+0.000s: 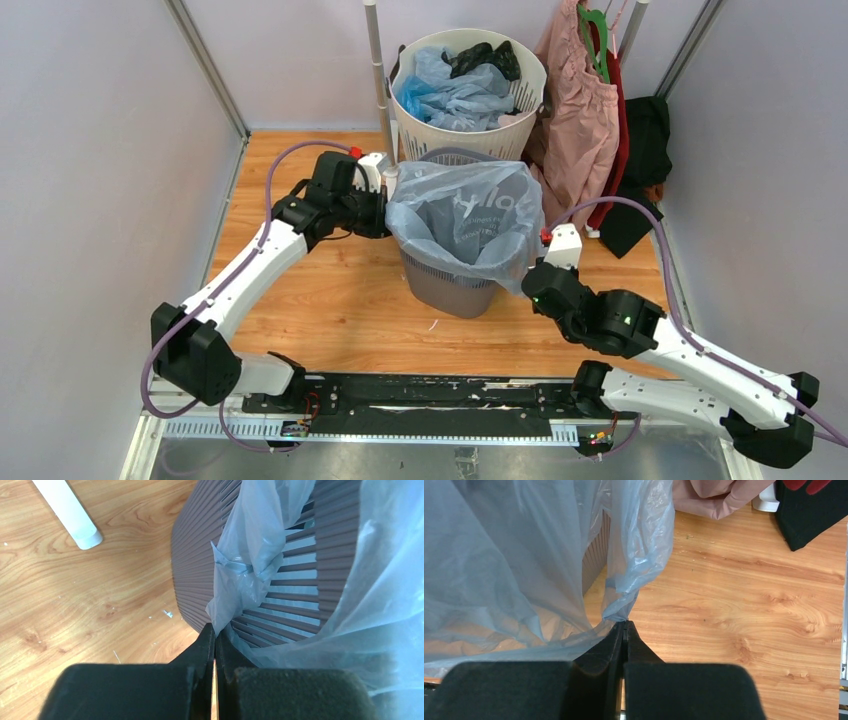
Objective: Put the trash bags into the trash bin
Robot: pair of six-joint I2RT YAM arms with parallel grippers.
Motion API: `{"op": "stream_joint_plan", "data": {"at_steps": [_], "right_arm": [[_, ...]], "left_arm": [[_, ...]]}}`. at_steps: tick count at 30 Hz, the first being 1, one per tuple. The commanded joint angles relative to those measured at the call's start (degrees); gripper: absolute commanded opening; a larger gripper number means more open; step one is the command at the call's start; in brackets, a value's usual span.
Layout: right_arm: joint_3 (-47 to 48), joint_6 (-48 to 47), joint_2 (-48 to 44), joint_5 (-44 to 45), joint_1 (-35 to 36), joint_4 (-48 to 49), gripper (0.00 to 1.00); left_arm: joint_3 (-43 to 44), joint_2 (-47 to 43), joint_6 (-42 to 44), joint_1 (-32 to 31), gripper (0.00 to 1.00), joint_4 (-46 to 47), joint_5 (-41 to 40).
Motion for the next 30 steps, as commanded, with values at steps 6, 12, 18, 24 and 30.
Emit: {"op": "stream_joint_plan", "data": {"at_steps": [6, 12, 18, 24, 30], "right_arm": [[5.25, -1.64, 1.33, 1.35, -0.72, -3.28, 0.30], [20.99, -7.31, 2.06, 2.52, -0.76, -12.39, 0.62], [34.98, -17.78, 4.97, 3.78, -0.76, -13.64, 0.65], [43.61, -38.40, 16.23, -1.70, -1.62, -2.37, 0.68], [49.71, -40.38, 26.18, -17.64, -13.17, 1.35, 0.68]], "left_arm": [[0.30, 1.87, 0.85, -0.08, 0.00, 0.74, -0.41], [3.81, 3.47, 1.50, 0.41, 0.07, -0.45, -0.91], [5.89, 6.49, 1.94, 1.10, 0.07, -0.36, -0.64], [7.52, 9.13, 1.31, 1.99, 0.07, 0.94, -0.07], [11.00, 13.90, 0.47, 2.12, 0.07, 1.66, 1.79]]}}
